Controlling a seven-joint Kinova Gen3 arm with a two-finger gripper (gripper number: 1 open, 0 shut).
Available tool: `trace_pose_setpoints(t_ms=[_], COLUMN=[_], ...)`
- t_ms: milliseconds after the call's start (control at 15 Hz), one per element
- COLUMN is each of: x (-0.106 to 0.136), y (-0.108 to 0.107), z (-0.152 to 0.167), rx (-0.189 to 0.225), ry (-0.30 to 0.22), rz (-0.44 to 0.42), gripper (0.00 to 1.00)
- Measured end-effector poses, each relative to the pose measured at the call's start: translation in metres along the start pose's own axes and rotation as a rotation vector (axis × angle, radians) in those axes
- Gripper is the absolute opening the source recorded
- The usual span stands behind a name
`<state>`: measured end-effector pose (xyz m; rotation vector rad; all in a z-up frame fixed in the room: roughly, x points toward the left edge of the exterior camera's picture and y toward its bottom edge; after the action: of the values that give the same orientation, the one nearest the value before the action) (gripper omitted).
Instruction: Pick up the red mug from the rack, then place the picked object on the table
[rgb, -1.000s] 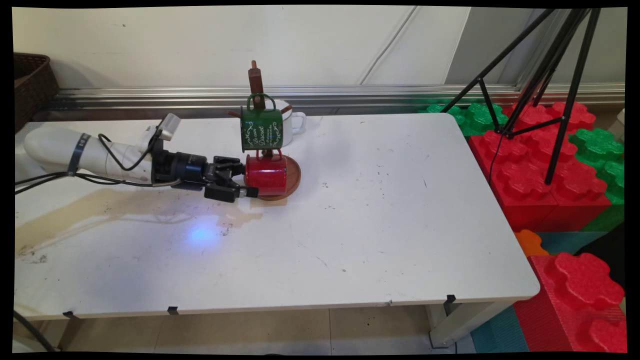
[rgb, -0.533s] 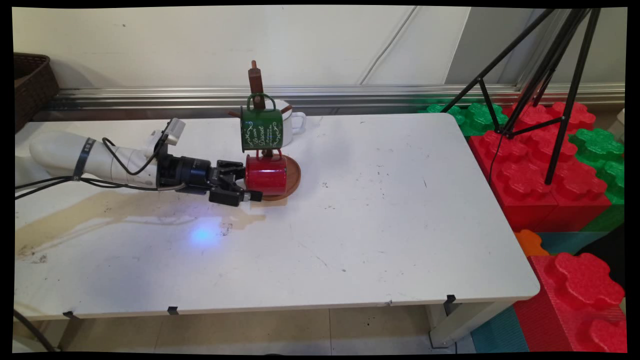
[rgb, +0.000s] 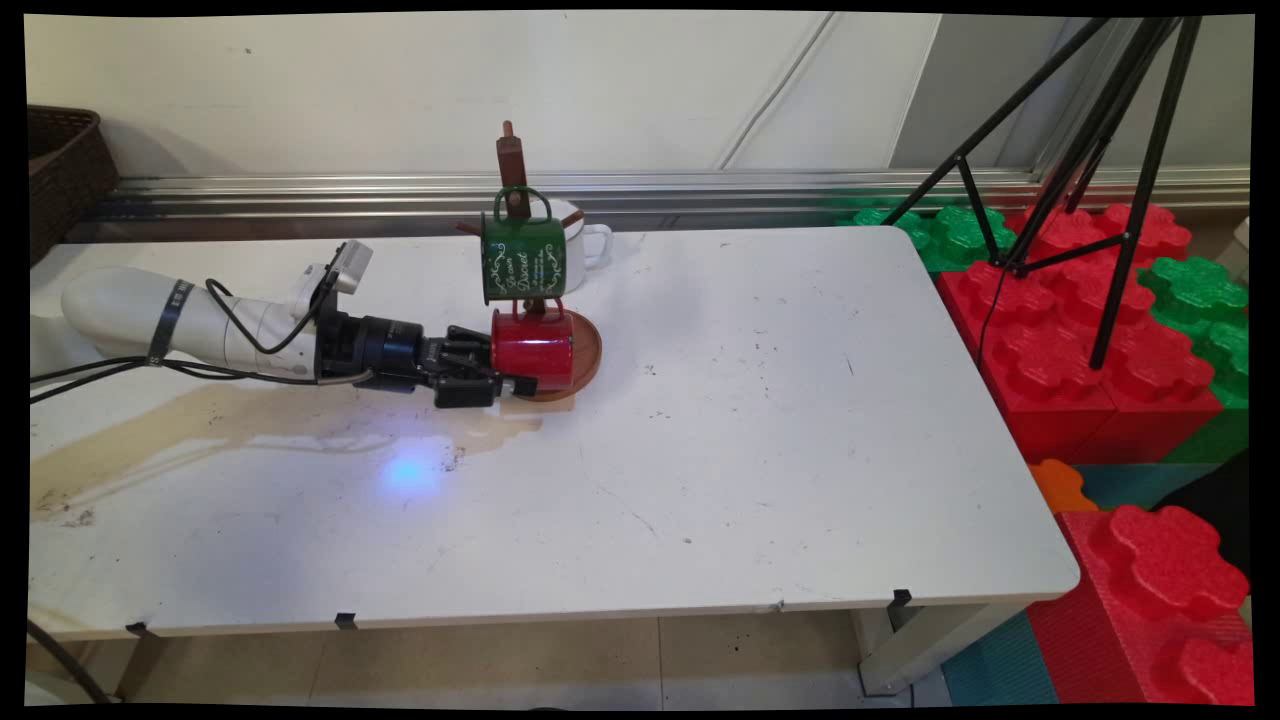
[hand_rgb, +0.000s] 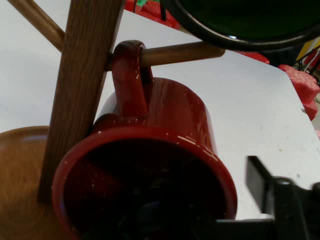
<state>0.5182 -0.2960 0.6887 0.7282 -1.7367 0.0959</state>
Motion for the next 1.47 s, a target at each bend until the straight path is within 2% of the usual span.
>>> trace_pose_setpoints(t_ms=[1000, 1467], x=[0.0056, 0.0084], y=[0.0028, 0.0097], z=[-0.0039, -0.0082], rx=[-0.016, -0.052], ry=[0.012, 0.005], rz=[0.002, 0.016], gripper=[0.0, 0.0])
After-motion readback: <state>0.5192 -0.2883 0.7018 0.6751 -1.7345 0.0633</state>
